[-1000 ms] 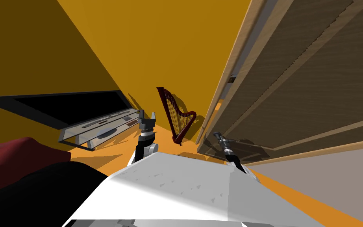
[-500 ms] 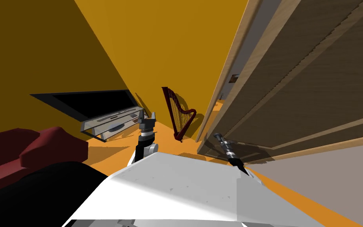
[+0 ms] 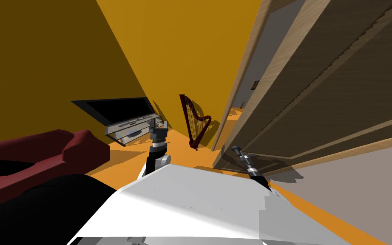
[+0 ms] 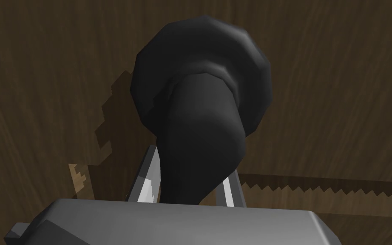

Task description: Pull the door open

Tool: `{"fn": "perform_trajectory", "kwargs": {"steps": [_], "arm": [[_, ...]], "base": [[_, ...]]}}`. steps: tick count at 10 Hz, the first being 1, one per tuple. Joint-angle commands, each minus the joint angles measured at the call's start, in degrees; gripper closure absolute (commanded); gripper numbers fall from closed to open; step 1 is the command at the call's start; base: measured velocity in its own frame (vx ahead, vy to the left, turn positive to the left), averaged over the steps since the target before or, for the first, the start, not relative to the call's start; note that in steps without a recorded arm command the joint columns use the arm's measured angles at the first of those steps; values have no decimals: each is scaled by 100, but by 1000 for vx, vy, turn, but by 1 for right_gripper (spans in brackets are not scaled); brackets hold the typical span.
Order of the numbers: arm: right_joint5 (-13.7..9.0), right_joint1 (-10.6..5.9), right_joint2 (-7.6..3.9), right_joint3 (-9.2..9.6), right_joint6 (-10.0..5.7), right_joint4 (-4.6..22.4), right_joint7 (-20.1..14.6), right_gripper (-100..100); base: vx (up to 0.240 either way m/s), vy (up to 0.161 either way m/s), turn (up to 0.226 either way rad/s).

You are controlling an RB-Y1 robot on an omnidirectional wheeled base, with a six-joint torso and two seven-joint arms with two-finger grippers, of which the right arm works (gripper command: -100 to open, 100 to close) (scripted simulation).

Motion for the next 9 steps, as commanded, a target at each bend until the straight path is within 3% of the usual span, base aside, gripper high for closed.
{"fn": "perform_trajectory", "kwargs": {"steps": [1,6,9], "arm": [[10,74,-66,27,-163,46,-58,100],[48,353,-316,131,-776,220,-277,100],[66,484,-433,179,-1064,302,-380,100]], "base": [[-113,-68,168],[-214,-74,166],[-190,-73,118]]}}
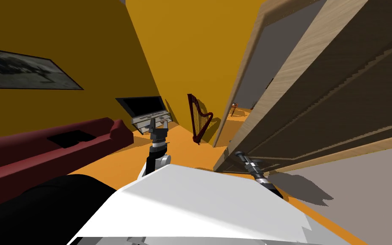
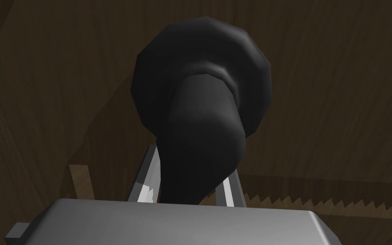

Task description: Pull the door open

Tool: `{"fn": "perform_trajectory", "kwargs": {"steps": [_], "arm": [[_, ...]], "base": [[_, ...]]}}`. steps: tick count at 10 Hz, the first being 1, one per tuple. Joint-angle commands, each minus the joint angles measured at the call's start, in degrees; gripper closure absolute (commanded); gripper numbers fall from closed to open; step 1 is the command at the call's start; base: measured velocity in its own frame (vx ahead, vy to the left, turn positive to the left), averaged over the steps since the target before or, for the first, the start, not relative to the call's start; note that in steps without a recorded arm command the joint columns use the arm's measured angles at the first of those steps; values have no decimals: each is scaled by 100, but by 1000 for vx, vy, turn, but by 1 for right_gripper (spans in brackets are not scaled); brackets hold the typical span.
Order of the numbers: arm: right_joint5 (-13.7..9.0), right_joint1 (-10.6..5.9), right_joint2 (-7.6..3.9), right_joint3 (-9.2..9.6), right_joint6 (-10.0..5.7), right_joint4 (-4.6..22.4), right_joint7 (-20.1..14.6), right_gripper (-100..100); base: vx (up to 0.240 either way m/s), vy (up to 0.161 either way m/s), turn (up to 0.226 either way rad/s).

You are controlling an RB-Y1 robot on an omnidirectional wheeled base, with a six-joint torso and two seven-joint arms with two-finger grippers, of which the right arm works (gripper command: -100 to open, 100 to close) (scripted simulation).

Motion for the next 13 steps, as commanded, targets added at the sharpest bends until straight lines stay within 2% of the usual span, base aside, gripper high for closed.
{"fn": "perform_trajectory", "kwargs": {"steps": [1,2,10,12,13], "arm": [[0,0,0,0,0,0,0,100],[3,33,-18,15,-104,62,-24,100],[-2,157,-148,46,-620,363,-110,100],[-3,182,-174,52,-721,422,-126,100],[3,180,-151,64,-673,383,-128,100]], "base": [[-83,-28,18],[-126,-40,186],[-209,-93,185],[-197,-53,137],[-79,-24,26]]}}
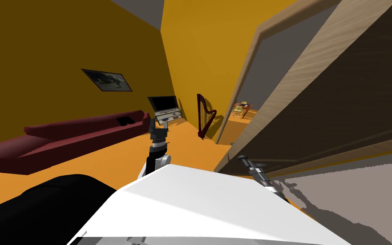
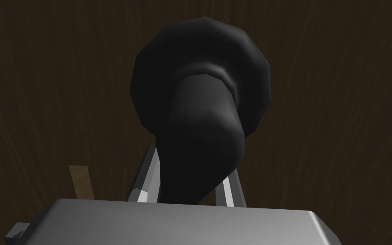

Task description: Pull the door open

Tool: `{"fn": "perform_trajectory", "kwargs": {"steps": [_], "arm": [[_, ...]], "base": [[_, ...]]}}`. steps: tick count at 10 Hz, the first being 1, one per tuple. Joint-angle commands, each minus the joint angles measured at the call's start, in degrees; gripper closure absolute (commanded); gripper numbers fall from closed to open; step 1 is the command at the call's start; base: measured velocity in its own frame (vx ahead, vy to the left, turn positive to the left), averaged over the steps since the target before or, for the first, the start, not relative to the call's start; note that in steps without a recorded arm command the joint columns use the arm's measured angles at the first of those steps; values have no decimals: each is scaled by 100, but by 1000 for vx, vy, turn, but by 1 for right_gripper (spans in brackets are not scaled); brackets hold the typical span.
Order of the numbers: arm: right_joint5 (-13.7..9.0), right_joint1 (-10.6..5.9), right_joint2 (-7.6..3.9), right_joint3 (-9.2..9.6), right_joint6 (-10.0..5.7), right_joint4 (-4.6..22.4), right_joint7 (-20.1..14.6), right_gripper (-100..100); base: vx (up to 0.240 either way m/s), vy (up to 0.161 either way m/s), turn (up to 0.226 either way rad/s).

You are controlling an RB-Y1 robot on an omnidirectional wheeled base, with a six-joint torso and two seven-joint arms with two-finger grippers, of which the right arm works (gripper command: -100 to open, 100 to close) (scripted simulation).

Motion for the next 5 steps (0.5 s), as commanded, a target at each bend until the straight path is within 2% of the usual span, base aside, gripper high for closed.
{"fn": "perform_trajectory", "kwargs": {"steps": [1,5], "arm": [[2,-7,-8,3,-39,38,-6,100],[9,-27,-30,12,-153,149,-22,100]], "base": [[-121,-64,139],[-202,-85,166]]}}
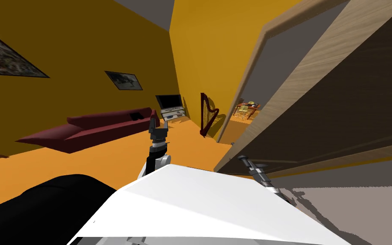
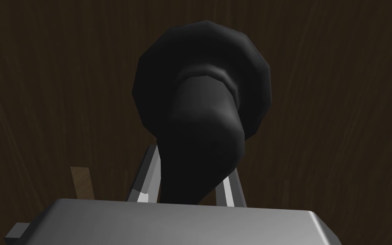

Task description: Pull the door open

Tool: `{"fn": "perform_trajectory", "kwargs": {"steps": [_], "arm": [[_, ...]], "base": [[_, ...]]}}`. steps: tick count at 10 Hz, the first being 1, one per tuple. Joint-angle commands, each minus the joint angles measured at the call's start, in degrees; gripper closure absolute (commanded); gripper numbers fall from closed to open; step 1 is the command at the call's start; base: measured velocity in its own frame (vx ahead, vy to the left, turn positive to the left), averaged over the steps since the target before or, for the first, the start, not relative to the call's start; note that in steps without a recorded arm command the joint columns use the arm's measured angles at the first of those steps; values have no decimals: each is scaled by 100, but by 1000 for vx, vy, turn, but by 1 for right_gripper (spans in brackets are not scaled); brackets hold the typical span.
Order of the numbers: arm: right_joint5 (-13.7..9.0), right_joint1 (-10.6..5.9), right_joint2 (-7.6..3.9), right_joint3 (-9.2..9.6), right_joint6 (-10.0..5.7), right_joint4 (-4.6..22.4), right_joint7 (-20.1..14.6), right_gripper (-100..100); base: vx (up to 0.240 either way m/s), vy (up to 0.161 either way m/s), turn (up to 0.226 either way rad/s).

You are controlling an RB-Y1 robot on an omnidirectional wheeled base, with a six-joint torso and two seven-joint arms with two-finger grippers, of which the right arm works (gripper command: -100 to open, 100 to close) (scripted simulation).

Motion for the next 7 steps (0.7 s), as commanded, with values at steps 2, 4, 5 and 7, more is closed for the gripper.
{"fn": "perform_trajectory", "kwargs": {"steps": [2,4,5,7], "arm": [[1,-15,-31,-3,-125,130,-8,100],[5,-27,-44,2,-188,192,-17,100],[7,-32,-49,4,-216,219,-21,100],[9,-40,-58,7,-259,260,-27,100]], "base": [[-213,-78,199],[-210,-90,166],[-203,-68,154],[-174,-68,108]]}}
